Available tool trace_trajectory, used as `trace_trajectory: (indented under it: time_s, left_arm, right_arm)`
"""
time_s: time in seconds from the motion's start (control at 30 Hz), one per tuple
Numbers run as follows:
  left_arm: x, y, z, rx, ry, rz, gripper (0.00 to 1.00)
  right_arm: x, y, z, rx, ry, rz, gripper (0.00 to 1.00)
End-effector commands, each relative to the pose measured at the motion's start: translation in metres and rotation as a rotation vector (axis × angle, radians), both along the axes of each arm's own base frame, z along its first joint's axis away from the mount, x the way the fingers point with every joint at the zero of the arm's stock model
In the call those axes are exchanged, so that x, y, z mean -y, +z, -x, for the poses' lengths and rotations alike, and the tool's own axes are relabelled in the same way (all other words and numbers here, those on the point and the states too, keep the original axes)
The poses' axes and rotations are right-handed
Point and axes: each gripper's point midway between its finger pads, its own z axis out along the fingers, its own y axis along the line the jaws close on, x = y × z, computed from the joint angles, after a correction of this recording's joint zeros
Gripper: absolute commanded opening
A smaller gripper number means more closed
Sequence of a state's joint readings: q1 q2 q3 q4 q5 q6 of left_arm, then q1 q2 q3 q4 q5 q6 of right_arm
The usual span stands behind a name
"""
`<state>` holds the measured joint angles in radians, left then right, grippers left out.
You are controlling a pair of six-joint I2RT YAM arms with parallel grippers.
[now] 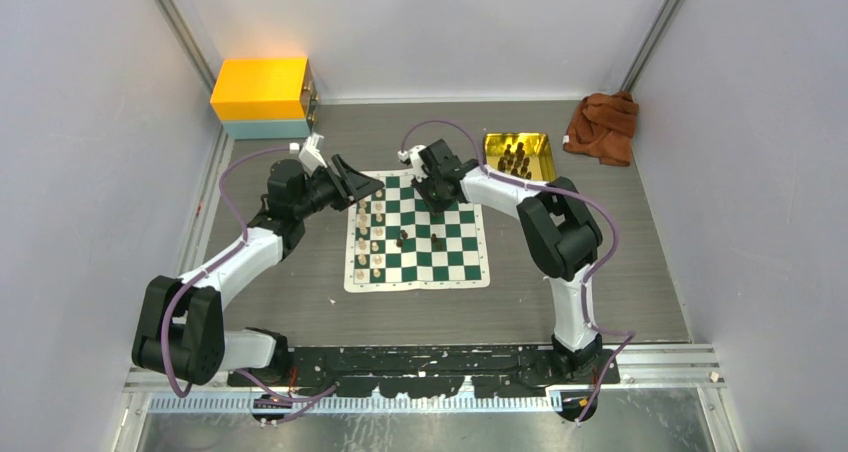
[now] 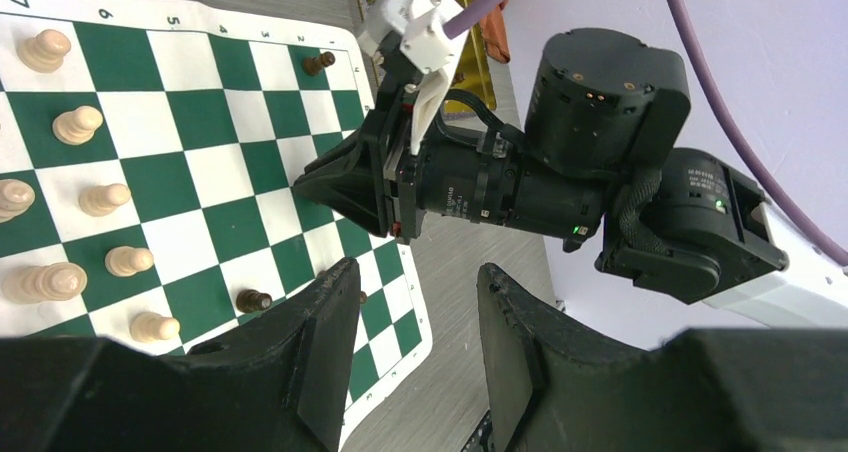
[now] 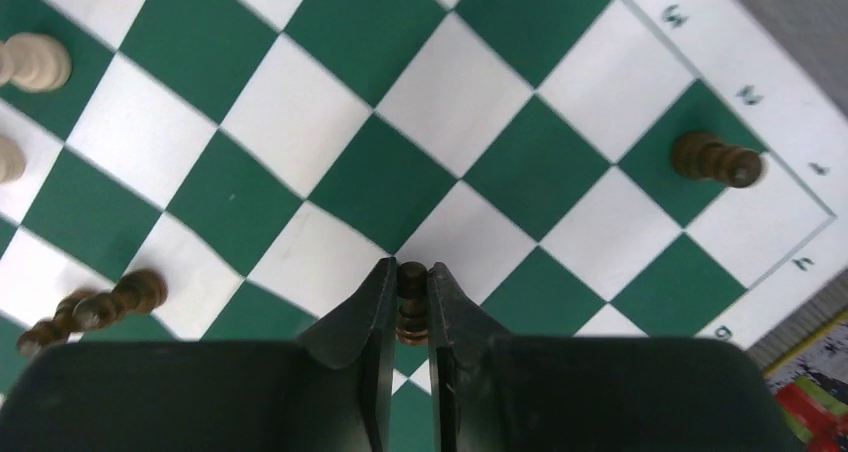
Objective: Set up the chess pieces on the board
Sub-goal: Pick up the chess piece from the chessboard, then place the chess piece on the chessboard.
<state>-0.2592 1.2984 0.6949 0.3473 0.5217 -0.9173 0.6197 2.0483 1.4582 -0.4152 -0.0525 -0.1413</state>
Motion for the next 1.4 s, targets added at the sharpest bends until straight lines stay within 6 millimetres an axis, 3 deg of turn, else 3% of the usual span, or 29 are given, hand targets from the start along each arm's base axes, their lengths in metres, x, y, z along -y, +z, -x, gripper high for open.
trace_trajectory:
  time_s: [0.0, 0.33, 0.53, 1.0, 1.37]
  left_arm:
    - [0.001, 0.012, -0.003, 0.051, -0.010, 0.021, 0.47]
    - [0.001, 0.007, -0.004, 0.040, -0.011, 0.016, 0.47]
    - [0.001, 0.005, -0.005, 0.038, -0.012, 0.014, 0.47]
    - [0.002, 0.002, -0.005, 0.033, -0.020, 0.014, 0.47]
    - [0.001, 0.000, -0.003, 0.029, -0.017, 0.015, 0.47]
  right_arm:
    - [-0.008, 0.056, -0.045, 0.266, -0.150, -0.143, 0.01]
    - [0.007, 0.087, -0.083, 0.532, -0.341, -0.254, 0.01]
    - [0.020, 0.099, -0.091, 0.625, -0.441, -0.303, 0.01]
    - [0.038, 0.078, -0.077, 0.635, -0.556, -0.335, 0.01]
    - [0.040, 0.067, -0.071, 0.634, -0.580, -0.339, 0.01]
